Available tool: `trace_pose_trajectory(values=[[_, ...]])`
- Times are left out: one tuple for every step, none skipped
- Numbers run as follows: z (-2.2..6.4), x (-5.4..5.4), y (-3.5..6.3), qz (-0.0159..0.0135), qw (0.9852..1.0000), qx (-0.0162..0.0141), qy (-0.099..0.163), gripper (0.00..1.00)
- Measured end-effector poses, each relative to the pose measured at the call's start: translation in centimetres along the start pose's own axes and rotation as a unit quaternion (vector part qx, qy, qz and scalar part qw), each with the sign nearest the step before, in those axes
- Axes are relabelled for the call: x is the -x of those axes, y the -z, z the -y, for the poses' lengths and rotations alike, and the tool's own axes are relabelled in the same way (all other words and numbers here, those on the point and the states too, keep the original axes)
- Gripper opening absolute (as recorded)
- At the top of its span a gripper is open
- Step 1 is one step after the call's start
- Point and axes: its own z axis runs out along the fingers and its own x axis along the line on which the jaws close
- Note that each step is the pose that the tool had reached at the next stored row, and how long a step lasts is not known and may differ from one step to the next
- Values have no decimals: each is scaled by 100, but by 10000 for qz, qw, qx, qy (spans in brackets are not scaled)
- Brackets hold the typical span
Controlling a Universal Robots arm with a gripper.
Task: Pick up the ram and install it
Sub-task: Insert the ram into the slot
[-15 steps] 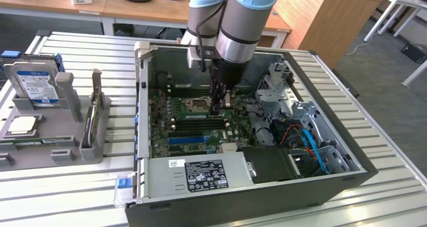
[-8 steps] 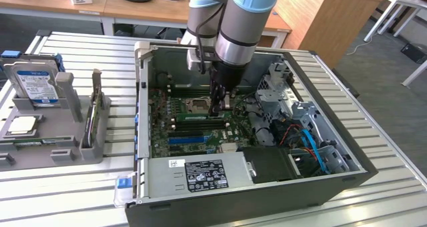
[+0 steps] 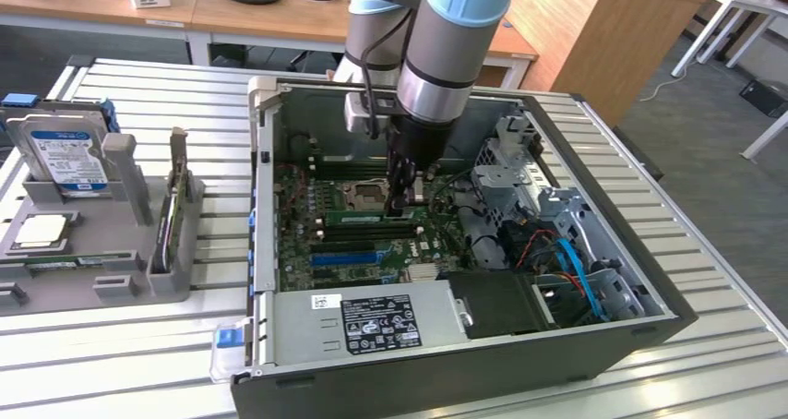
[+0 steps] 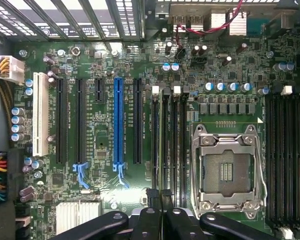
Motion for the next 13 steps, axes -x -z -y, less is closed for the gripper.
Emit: trace_pose_trajectory(values=[[0,0,-2,1,10000,0,-1,12],[0,0,-4,1,10000,-1,-1,12],[1,1,-8,3,10000,-1,-1,12],[1,1,-14,3,10000,-1,-1,12],[1,0,-18,2,10000,-1,-1,12],[1,0,-20,1,10000,0,-1,12],[0,0,-20,0,10000,0,-1,12],[0,0,-20,0,10000,0,-1,12],[1,0,-20,1,10000,0,-1,12],[1,0,-21,2,10000,-1,-1,12],[1,0,-22,2,10000,-1,-1,12],[0,-3,-23,3,10000,-1,-2,12],[0,-6,-22,3,10000,-1,-1,12]])
